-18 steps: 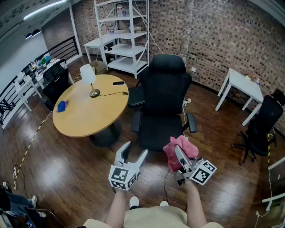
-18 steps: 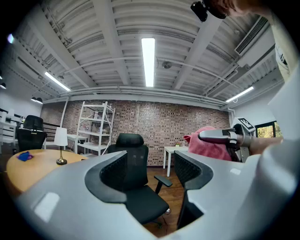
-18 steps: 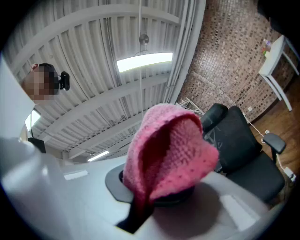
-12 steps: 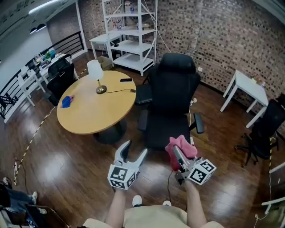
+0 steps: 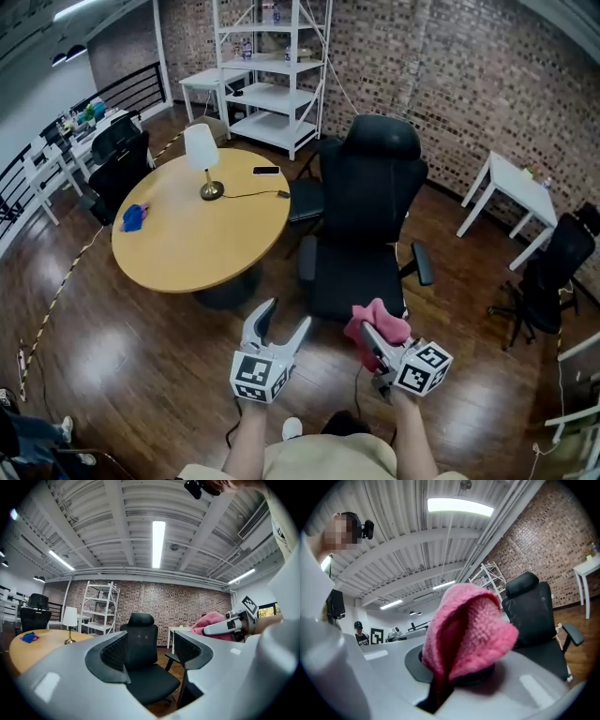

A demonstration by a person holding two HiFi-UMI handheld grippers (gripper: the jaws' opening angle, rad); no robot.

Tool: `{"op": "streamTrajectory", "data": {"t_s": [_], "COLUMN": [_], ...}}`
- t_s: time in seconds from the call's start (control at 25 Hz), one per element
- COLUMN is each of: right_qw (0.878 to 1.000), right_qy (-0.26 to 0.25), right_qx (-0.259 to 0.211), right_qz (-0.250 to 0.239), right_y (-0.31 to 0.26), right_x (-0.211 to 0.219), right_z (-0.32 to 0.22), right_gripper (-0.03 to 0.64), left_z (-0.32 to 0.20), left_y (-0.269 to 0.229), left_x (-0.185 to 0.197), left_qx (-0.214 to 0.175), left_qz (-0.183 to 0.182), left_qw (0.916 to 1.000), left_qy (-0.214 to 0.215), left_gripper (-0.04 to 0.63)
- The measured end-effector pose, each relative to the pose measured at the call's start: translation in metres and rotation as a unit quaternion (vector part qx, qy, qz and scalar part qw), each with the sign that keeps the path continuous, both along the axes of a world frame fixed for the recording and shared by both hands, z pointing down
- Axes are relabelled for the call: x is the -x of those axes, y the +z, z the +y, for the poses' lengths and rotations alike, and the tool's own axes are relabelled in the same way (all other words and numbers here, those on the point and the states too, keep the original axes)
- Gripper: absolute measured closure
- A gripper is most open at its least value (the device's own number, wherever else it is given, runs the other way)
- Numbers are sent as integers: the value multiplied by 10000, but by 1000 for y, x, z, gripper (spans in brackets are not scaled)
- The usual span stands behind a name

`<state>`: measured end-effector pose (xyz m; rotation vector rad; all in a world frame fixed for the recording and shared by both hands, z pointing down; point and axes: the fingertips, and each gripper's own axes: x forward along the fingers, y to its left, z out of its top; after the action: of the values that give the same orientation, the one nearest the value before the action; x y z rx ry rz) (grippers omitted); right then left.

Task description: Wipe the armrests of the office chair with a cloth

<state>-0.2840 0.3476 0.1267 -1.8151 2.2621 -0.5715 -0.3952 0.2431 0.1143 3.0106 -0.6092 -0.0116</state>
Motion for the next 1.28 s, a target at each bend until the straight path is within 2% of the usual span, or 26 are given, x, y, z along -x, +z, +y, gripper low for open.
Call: {"op": "streamTrajectory", "data": {"t_s": [0.28,0.44,0.56,0.68,0.84,0.92,1.08,1.2,1.28], "right_qw": [9929,9958,9945,9920,9921,9914,9789,9697,9613], "right_qy": [-225,-269,-629,-901,-1001,-1039,-1401,-1736,-1909], "right_qx": [554,529,476,503,452,625,1241,1429,1552], "right_qz": [1029,691,687,721,603,499,820,953,1242], "right_y": [35,52,62,67,68,77,112,138,157], "right_x": [-22,-66,-99,-137,-199,-222,-240,-242,-240], "right_z": [-16,-48,-84,-108,-139,-150,-164,-194,-218], "right_gripper": [607,606,606,606,606,606,606,606,607], "left_z": [-28,-55,-86,-110,-132,-138,-142,-157,-168], "left_y": [22,30,37,35,24,25,42,56,65], "left_x": [-27,-62,-91,-133,-189,-210,-227,-226,-218], "left_qx": [359,345,350,387,280,351,583,649,716], "left_qz": [33,-96,-229,-258,-246,-317,-536,-655,-682], "left_qw": [9993,9994,9986,9980,9979,9973,9938,9912,9891], "left_qy": [41,-30,-311,-418,-523,-556,-775,-949,-1093], "left_gripper": [310,310,310,310,313,313,313,313,313]}}
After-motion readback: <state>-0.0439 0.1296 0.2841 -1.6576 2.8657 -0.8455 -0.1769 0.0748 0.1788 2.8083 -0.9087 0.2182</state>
